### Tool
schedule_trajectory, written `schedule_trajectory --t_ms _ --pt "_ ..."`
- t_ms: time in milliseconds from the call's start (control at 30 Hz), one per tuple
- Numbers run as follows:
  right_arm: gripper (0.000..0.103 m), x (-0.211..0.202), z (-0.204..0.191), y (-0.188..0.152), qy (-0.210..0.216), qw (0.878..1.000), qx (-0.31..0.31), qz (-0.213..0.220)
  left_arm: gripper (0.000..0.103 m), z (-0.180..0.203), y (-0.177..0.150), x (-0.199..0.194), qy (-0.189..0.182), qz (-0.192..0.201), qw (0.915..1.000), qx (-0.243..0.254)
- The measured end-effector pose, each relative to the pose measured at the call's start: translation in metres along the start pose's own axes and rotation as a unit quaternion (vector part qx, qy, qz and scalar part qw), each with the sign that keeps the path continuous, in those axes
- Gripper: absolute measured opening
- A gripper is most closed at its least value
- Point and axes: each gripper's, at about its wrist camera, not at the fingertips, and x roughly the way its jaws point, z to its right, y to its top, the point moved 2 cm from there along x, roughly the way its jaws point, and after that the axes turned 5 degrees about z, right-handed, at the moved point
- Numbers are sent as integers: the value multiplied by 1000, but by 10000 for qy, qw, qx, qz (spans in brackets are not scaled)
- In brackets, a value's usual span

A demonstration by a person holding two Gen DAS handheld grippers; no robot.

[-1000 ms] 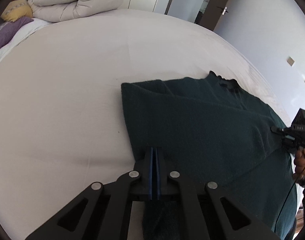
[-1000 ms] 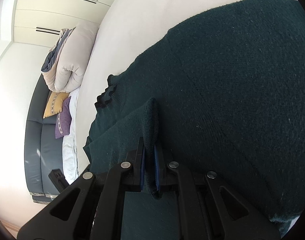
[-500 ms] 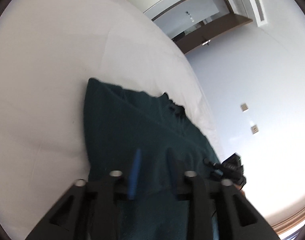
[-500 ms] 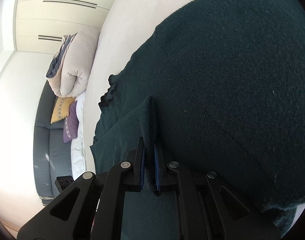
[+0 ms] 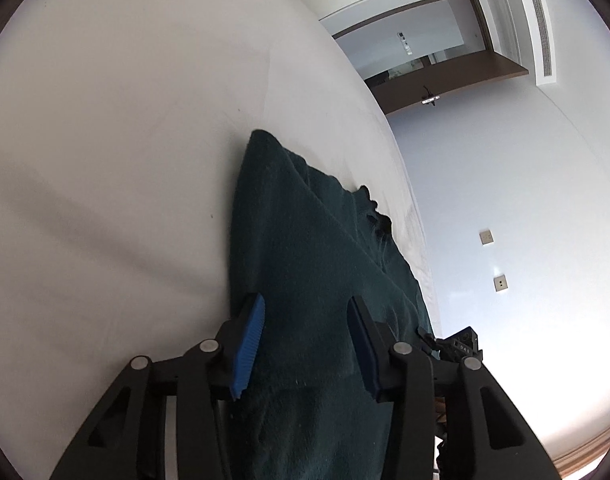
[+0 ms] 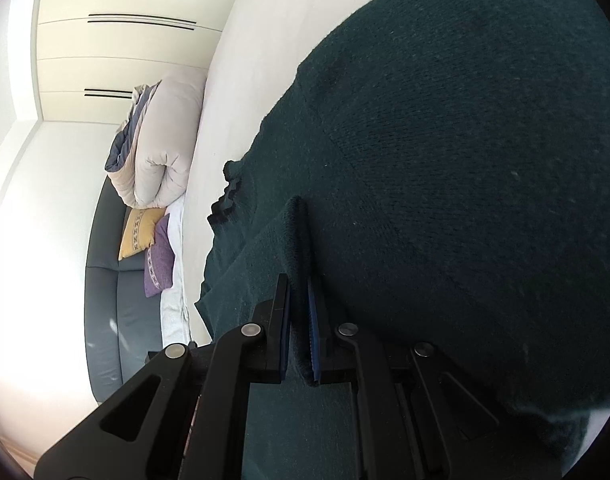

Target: Fold small clothes

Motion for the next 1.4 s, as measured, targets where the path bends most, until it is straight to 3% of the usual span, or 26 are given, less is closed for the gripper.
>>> schedule_trajectory --t_ms 167,233,267,300,367,567,700,800,933,967,1033,1100,1233,1400 --pt "19 -46 9 -8 131 9994 68 298 59 26 -31 -8 -68 -107 9996 239" --pt "37 -86 22 -14 245 9976 176 625 61 40 -45 -9 -127 -165 9992 353" --pt "60 -113 33 -18 304 9951 294 897 68 48 -52 -8 -127 -170 9988 452" --pt "70 -138 44 -21 356 9913 427 1196 72 57 -60 -7 -165 -175 9984 521" --pt "71 -184 68 -25 356 9810 680 1780 74 70 -74 -2 -310 -231 9982 468" --pt "71 -327 147 -41 451 9212 1644 3498 74 103 -105 20 -583 -420 9961 508" --pt "69 -358 168 -35 444 8990 1965 3888 74 115 -118 38 -642 -503 9963 274" --pt "68 -356 174 -29 520 8927 2102 3953 74 120 -128 45 -630 -558 9962 206" --pt "67 -341 166 -21 366 8952 1985 3972 74 123 -138 52 -553 -632 9963 162" --pt "64 -339 164 -19 321 8949 1993 3980 74 121 -143 49 -542 -633 9964 148" --pt "47 -334 161 -22 49 8920 2180 3960 74 120 -146 47 -508 -622 9967 126" --pt "41 -330 160 -31 -384 8866 2432 3916 74 120 -150 48 -510 -640 9966 96" --pt "41 -320 146 -33 -857 8873 2331 3886 74 122 -154 50 -527 -681 9962 104" --pt "43 -313 142 -7 -703 8800 2397 4041 74 120 -154 51 -575 -683 9960 59"
